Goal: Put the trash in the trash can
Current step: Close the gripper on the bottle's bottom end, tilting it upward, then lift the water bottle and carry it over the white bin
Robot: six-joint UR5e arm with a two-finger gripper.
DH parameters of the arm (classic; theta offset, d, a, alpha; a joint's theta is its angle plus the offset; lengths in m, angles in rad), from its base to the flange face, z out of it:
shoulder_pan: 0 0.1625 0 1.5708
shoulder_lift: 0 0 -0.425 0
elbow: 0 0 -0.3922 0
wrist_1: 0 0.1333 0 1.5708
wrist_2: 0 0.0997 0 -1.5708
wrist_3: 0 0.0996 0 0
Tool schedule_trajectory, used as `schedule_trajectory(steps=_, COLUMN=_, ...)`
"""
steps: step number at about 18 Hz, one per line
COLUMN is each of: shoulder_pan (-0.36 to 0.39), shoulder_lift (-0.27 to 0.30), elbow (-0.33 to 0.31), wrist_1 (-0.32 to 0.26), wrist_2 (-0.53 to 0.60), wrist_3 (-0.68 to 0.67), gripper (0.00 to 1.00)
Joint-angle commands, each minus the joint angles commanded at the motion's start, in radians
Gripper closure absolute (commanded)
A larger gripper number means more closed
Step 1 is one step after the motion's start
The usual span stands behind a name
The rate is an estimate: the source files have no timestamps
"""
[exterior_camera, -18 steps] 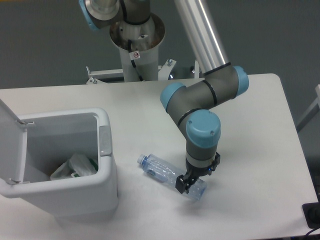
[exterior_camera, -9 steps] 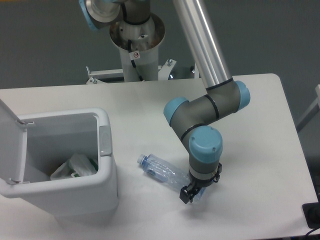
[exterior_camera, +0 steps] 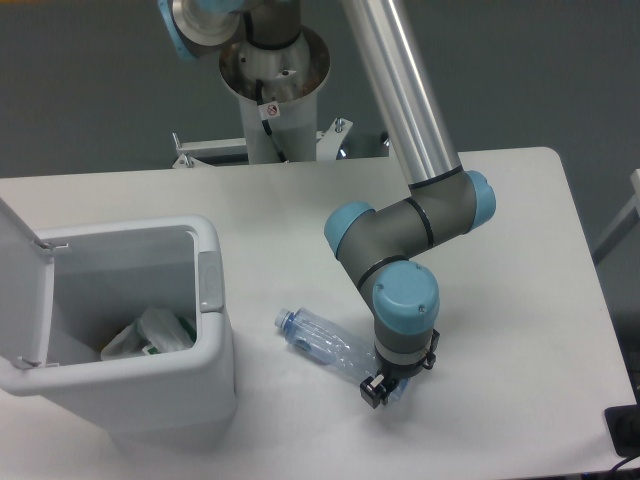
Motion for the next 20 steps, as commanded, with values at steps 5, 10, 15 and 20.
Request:
schedule_trajectory(steps=5, shoulder_pan=0.0, shoulder_lift=0.002, elbow=-0.002, wrist_1=0.0, wrist_2=-0.003, wrist_3=0.0, gripper=0.31)
schedule_trajectory(steps=10, shoulder_pan=0.0, shoulder_lift=0.003, elbow=-0.003, wrist_1=0.0, wrist_2=-0.005, wrist_3=0.002, gripper=0.42)
schedule_trajectory(steps=15, shoulder_pan=0.0, shoulder_lift=0.024, elbow=0.005, wrist_1=-0.009, wrist_2=-0.008, wrist_3=0.012, gripper=0.42)
schedule_trajectory(steps=20, shoulder_pan=0.031, shoulder_lift=0.132, elbow=0.109, wrist_1=-0.011, wrist_2=-0.146, wrist_3=0.017, gripper=0.42)
